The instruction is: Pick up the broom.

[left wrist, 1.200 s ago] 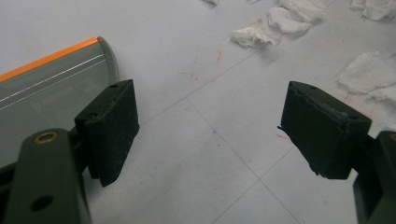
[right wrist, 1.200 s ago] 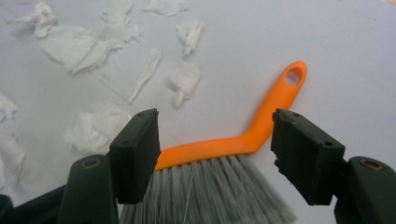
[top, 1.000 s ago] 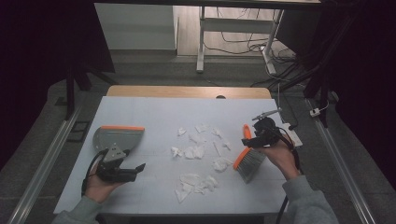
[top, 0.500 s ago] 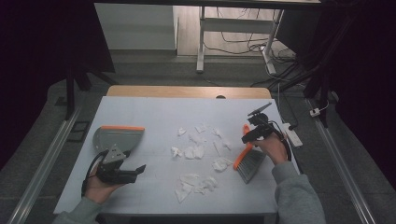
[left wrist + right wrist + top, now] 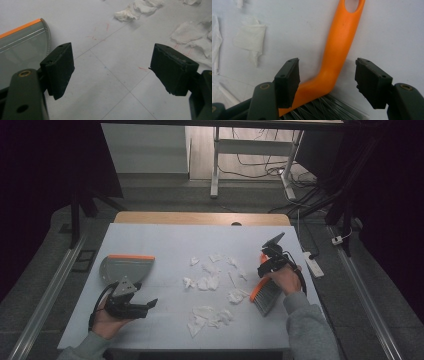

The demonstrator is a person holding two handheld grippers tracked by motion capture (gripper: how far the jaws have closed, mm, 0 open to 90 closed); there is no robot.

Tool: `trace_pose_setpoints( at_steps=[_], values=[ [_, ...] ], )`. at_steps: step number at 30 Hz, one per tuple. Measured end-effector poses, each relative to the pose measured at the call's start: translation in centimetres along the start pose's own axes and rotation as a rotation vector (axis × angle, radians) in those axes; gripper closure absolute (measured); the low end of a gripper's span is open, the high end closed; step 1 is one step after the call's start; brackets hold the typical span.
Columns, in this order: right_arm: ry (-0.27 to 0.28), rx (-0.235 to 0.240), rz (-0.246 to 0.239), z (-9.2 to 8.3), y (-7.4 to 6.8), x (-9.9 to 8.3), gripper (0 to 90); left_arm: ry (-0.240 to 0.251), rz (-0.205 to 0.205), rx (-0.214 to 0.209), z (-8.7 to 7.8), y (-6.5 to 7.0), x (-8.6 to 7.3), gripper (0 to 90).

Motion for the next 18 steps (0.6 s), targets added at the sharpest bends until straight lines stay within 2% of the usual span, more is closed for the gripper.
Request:
trace_pose_setpoints(
  at_steps=[2,6,8,11,13,14,17,18],
  values=[
    [-0.011,0.003,0.021,0.22,0.04,-0.12,40.8,0.0,-0.001,0.001,0.01,-0.03,-0.02,20.3],
    [-0.026,0.004,0.03,0.46,0.0,-0.26,45.5,0.0,-0.001,-0.002,0.01,0.01,-0.03,20.3],
    [-0.036,0.032,0.052,0.48,-0.14,-0.34,52.3,-0.001,0.002,-0.003,0.01,0.07,-0.02,20.3],
    [-0.042,0.036,0.066,0.48,-0.22,-0.31,53.7,-0.002,0.003,-0.003,0.02,0.12,-0.02,20.3],
    [-0.055,0.048,0.098,0.66,-0.21,-0.27,56.0,-0.001,0.003,-0.002,0.01,0.11,-0.02,20.3],
    [-0.056,0.046,0.128,0.92,-0.09,-0.16,58.9,-0.002,0.003,-0.002,0.01,0.11,-0.02,20.3],
    [-0.064,0.031,0.143,0.92,-0.09,-0.09,61.2,-0.002,0.004,-0.002,0.01,0.11,-0.03,20.3],
    [-0.067,0.012,0.16,0.94,-0.07,-0.05,64.6,-0.002,0.005,-0.002,0.0,0.12,-0.03,20.3]
  ],
)
Point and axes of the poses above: each handheld gripper's, and its own axes: z roughly forward along the jaws, x roughly out of its top, y roughly to its right, the point moved 7 cm from there along z, roughly forward along the jaws, and after that the axes turned 10 degrees about -y, right-handed, at the moved point
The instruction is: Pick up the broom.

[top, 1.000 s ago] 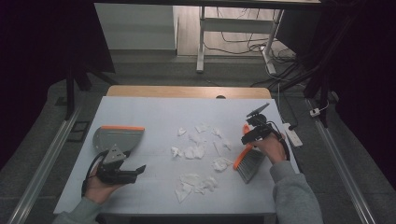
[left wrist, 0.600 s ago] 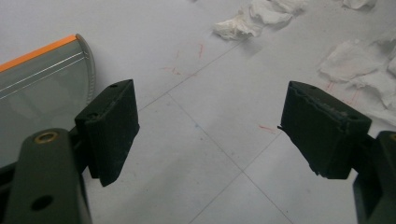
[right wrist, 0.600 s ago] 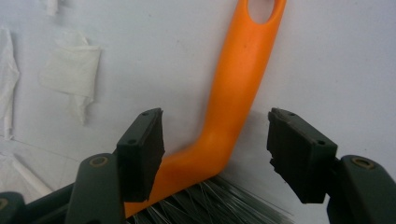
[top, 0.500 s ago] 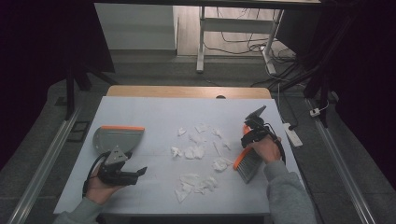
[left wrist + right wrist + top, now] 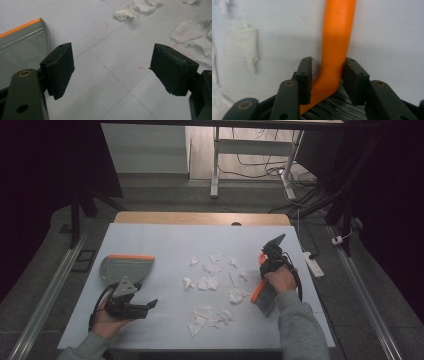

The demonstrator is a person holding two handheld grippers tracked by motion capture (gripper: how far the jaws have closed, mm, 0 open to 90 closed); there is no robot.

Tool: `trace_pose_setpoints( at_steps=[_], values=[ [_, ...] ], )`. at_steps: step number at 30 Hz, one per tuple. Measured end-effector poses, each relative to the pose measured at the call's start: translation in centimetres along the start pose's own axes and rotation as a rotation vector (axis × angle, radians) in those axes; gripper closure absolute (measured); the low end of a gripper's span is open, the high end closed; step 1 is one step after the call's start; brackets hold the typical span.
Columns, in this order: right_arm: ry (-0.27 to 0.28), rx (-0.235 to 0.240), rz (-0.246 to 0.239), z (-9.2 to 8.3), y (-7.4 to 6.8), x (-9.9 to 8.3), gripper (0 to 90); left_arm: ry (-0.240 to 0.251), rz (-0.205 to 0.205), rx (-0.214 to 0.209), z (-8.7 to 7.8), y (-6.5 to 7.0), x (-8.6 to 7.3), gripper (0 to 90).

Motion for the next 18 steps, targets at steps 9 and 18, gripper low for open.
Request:
trace_pose_setpoints(
  at_steps=[9,18],
  values=[
    [0.011,-0.029,-0.005,-0.02,-0.08,0.04,70.5,0.003,0.002,0.0,-0.14,-0.08,-0.07,20.4],
    [0.047,0.085,-0.067,-0.6,0.79,-0.32,70.8,-0.002,-0.002,0.004,0.01,-0.25,-0.09,20.5]
  ],
)
Point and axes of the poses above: each handheld gripper's, and its own axes: z roughly forward along the jaws, x roughly out of its top, y roughly to its right, the point moved 7 cm from there along z, roughly forward along the jaws, and after that the axes turned 10 degrees about -y, right-handed, at the moved point
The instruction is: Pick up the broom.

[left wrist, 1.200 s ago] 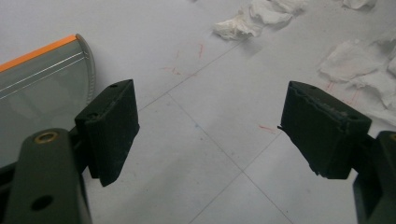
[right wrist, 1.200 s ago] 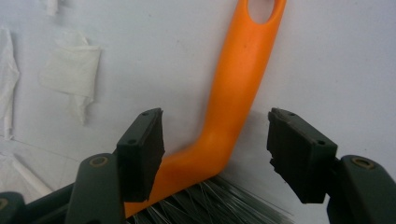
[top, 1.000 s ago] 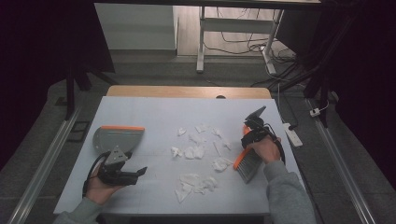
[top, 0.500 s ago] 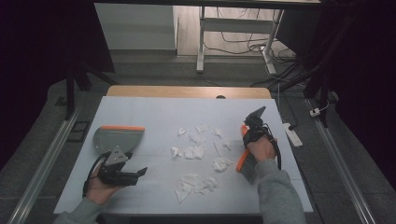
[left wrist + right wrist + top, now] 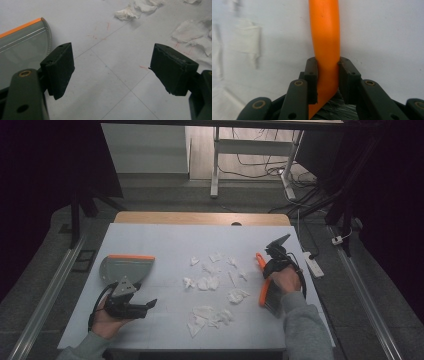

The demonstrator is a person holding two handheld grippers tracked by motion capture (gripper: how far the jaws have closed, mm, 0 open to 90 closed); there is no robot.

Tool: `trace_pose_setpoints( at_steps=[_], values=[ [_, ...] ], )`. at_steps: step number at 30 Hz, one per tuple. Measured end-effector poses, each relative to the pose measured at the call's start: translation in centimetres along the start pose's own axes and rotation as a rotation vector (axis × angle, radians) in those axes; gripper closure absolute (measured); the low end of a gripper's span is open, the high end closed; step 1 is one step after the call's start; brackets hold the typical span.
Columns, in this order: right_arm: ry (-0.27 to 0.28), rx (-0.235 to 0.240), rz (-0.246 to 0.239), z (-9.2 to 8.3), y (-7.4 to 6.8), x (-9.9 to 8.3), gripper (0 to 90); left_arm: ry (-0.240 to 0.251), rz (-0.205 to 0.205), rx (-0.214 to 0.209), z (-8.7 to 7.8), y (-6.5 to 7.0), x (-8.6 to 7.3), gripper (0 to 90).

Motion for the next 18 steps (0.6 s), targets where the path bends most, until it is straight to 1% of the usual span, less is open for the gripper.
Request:
trace_pose_setpoints(
  at_steps=[2,3,4,5,6,7,8,9,10,11,12,13,14,15,16,17,18],
  values=[
    [0.034,0.049,-0.018,-0.7,0.3,-0.3,70.9,-0.004,-0.002,0.001,0.1,0.0,0.0,20.5],
    [0.068,0.086,-0.024,-1.4,0.7,-0.5,70.9,-0.005,-0.003,0.003,0.2,-0.1,0.0,20.5],
    [0.068,0.086,-0.024,-1.4,0.7,-0.5,70.9,-0.006,-0.003,0.004,0.2,0.0,0.0,20.5],
    [0.097,0.119,-0.028,-2.1,0.8,-0.9,70.9,-0.006,-0.003,0.005,0.2,0.0,0.0,20.5],
    [0.109,0.129,-0.037,-2.3,0.9,-1.0,70.9,-0.005,-0.003,0.006,0.2,0.0,0.1,20.5],
    [0.109,0.129,-0.037,-2.3,0.9,-1.0,70.9,-0.005,-0.003,0.007,0.2,0.0,0.1,20.5],
    [0.153,0.161,-0.05,-3.1,0.9,-1.4,70.9,-0.004,-0.004,0.009,0.2,-0.1,0.1,20.6],
    [0.153,0.161,-0.05,-3.1,0.9,-1.4,70.9,-0.003,-0.005,0.009,0.2,-0.1,0.1,20.6],
    [0.171,0.174,-0.061,-3.4,0.9,-1.5,70.9,-0.001,-0.005,0.009,0.2,-0.1,0.1,20.6],
    [0.232,0.228,-0.071,-4.4,0.9,-1.9,70.9,0.001,-0.006,0.011,0.2,-0.1,0.1,20.6],
    [0.25,0.244,-0.071,-4.7,0.9,-2.1,71.0,0.002,-0.008,0.013,0.2,-0.2,0.1,20.7],
    [0.25,0.244,-0.071,-4.7,0.9,-2.1,71.0,0.001,-0.01,0.014,0.2,-0.2,0.1,20.7],
    [0.268,0.255,-0.079,-5.0,1.0,-2.3,71.0,0.001,-0.014,0.011,0.3,-0.2,0.2,20.7],
    [0.298,0.27,-0.084,-5.5,1.0,-2.5,70.9,-0.002,-0.014,0.013,0.4,-0.2,0.2,20.8],
    [0.333,0.297,-0.1,-6.2,0.7,-2.8,70.9,-0.004,-0.016,0.013,0.5,-0.2,0.3,20.7],
    [0.333,0.297,-0.1,-6.2,0.7,-2.8,70.9,-0.007,-0.016,0.015,0.6,-0.3,0.3,20.7],
    [0.369,0.308,-0.117,-6.9,0.3,-3.0,71.0,-0.009,-0.015,0.017,0.6,-0.3,0.3,20.7]
  ],
)
Point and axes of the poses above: each handheld gripper's, and its own axes: z roughly forward along the jaws, x roughly out of its top, y roughly to its right, the point moved 7 cm from there along z, roughly forward along the jaws, and after that the axes turned 10 degrees about -y, right-handed, at the moved point
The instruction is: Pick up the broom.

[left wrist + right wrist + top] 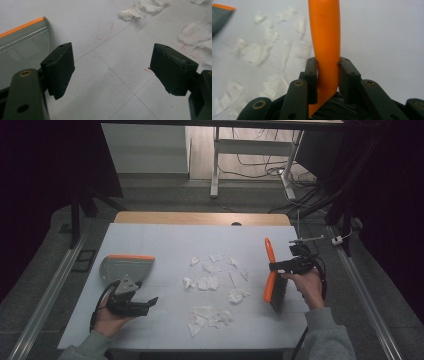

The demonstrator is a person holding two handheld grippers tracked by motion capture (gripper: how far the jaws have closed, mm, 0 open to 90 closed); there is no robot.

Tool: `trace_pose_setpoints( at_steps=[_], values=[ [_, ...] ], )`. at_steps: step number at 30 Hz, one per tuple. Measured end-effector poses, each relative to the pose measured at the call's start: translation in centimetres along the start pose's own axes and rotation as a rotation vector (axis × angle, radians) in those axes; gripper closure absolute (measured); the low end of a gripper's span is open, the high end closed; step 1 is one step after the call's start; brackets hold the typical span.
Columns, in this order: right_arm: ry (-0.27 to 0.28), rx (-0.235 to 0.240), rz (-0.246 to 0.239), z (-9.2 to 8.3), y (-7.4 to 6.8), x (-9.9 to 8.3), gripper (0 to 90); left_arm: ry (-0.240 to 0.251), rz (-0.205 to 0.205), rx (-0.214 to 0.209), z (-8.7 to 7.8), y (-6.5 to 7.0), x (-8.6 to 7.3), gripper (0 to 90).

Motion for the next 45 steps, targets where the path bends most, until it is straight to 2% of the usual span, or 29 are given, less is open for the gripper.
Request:
trace_pose_setpoints(
  at_steps=[1,4,11,13,15,23,35,38,45],
  values=[
    [0.0,0.0,0.0,0.0,0.0,0.0,71.0,-0.002,-0.001,0.001,0.1,0.0,0.0,20.7],
    [0.052,0.035,-0.026,-0.7,-1.1,0.3,70.9,-0.003,-0.003,0.008,0.2,0.0,0.1,20.7],
    [0.159,0.108,-0.03,-1.5,-2.1,0.7,70.9,0.003,-0.017,0.017,0.2,-0.2,0.2,21.1],
    [0.203,0.13,-0.043,-1.8,-2.7,0.9,70.9,0.004,-0.018,0.02,0.3,-0.2,0.3,21.2],
    [0.224,0.147,-0.047,-1.7,-3.0,1.0,70.8,0.005,-0.018,0.02,0.3,-0.2,0.3,21.2],
    [0.277,0.201,-0.042,-1.2,-4.2,1.3,70.8,0.015,-0.018,0.023,0.3,-0.1,0.5,21.3],
    [0.323,0.2,-0.042,-0.3,-6.0,1.7,70.8,0.038,-0.01,0.013,0.2,0.4,0.8,21.5],
    [0.333,0.221,-0.045,-0.2,-6.6,1.8,70.8,0.049,-0.007,0.006,0.1,0.6,1.1,21.5],
    [0.364,0.233,-0.056,-0.1,-8.1,2.1,70.8,0.069,0.013,-0.01,0.1,1.6,2.2,21.5]
  ],
)
Point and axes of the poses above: each handheld gripper's, and its own axes: z roughly forward along the jaws, x roughly out of its top, y roughly to its right, the point moved 7 cm from there along z, roughly forward along the jaws, and after that the axes turned 10 degrees about -y, right-handed, at the moved point
